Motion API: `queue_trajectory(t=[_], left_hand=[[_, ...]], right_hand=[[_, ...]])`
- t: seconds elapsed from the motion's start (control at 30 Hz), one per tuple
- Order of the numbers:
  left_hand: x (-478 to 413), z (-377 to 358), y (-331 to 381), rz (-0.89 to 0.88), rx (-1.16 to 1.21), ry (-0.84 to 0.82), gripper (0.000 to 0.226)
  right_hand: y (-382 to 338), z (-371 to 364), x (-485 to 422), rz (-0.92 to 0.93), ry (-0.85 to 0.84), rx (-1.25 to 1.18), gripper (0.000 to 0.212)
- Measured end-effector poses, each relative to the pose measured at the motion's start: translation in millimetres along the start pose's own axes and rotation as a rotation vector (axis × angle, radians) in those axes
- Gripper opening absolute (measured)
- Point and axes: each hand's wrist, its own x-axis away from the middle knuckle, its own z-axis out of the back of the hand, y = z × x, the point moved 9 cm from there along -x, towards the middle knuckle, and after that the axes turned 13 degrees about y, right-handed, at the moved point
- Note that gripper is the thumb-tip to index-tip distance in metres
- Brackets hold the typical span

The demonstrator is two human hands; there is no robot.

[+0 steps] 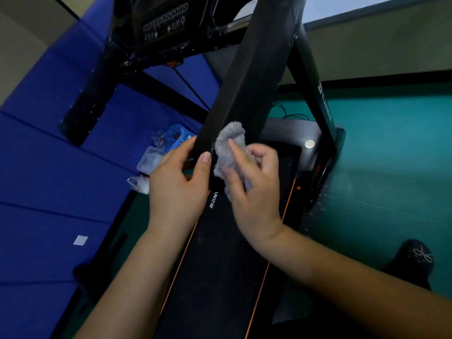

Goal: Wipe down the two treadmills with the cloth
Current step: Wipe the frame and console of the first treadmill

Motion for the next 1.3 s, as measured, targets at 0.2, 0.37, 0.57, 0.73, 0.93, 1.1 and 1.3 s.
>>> queue_trajectory(t=[0.2,0.37,0.57,0.73,0.93,1.1,1.3], left_hand=[[1,1,3,0.052,0.086,0.025,0.029],[0,4,-7,0.177,0.251,0.015,0.029],[2,2,-14,0.307,0.388,-0.009,0.03],[4,2,-12,0.286,0.375,0.01,0.028],[2,6,-11,0.244,0.255,0.041,0.028],[-13,-1,6,0.114,0.054,0.001,0.024],[-38,-37,37,-0.127,-0.193,-0.089,0.049]], right_hand=[[32,-4,-67,-0.125,0.132,0.003,0.039],[-11,0,-6,0.175,-0.06,0.02,0.038],[-21,-26,-76,0.31,-0.15,0.153,0.029],[-12,-11,-62,0.238,-0.124,0.112,0.037],[-11,-9,-33,0.33,-0.191,0.117,0.037],[38,-7,-75,-0.124,0.068,0.032,0.043],[26,-1,16,-0.172,0.005,-0.077,0.05]])
